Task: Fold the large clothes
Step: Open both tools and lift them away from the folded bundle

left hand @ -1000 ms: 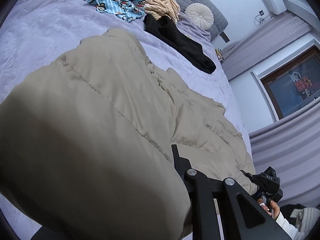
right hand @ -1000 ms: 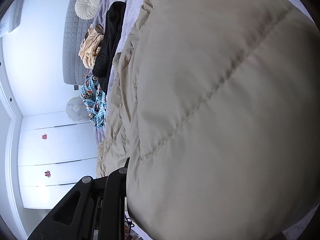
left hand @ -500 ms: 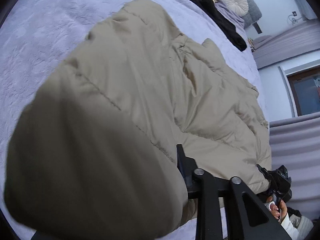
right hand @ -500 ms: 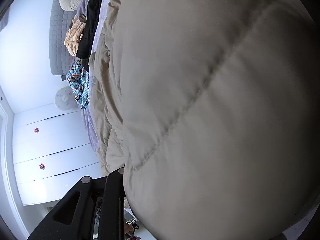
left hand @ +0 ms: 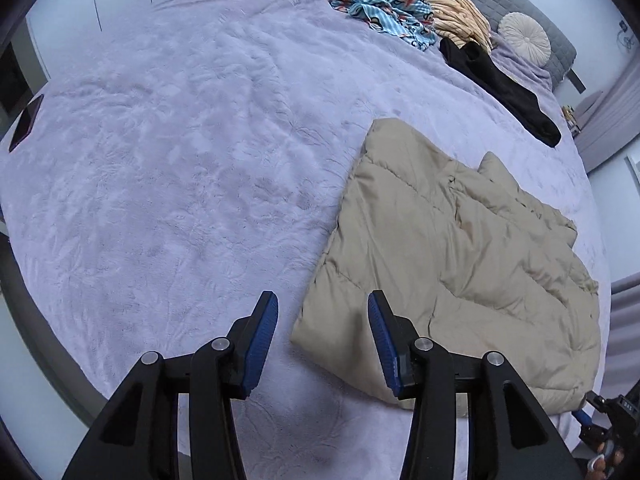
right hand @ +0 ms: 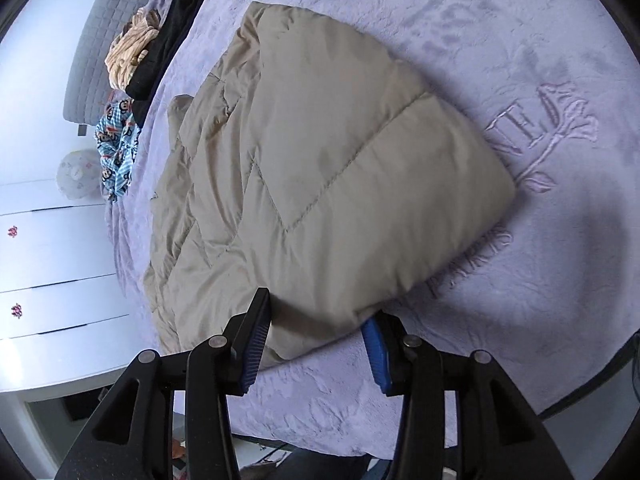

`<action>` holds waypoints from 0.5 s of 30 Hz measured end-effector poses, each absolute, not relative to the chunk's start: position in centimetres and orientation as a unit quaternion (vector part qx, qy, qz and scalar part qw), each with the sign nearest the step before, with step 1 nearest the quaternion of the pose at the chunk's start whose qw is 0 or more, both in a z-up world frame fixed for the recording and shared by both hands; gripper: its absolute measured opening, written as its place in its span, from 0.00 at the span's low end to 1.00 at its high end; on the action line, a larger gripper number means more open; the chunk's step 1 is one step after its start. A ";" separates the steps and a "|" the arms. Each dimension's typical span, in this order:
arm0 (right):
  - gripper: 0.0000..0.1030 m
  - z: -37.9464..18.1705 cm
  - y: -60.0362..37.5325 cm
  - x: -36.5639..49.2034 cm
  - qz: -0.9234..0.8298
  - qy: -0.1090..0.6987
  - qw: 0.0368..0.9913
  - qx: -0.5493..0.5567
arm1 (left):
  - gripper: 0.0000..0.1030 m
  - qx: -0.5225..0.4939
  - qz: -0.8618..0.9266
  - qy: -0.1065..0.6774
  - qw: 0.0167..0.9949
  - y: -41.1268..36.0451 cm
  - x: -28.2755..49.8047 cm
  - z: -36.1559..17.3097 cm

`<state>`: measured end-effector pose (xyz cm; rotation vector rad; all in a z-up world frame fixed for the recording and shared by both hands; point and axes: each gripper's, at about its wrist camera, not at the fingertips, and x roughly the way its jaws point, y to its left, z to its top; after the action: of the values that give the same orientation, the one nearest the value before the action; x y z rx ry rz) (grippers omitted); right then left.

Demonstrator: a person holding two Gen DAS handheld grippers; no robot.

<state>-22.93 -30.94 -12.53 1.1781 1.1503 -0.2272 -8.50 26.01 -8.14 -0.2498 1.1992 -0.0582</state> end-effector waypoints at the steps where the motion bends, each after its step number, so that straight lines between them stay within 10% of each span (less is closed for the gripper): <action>1: 0.47 -12.0 -30.1 -22.8 -0.098 0.513 0.679 0.517 | 0.47 -0.114 -0.028 0.565 0.817 25.9 -8.3 -8.2; 15: 0.39 -11.1 -29.3 -21.8 -0.109 0.536 0.718 0.430 | 0.47 -0.022 -0.013 0.636 0.771 22.5 -7.3 -13.1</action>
<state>-21.76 -29.28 -11.13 0.9507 1.1849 -0.2420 -7.28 22.54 -13.14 -0.0473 1.3799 -0.0276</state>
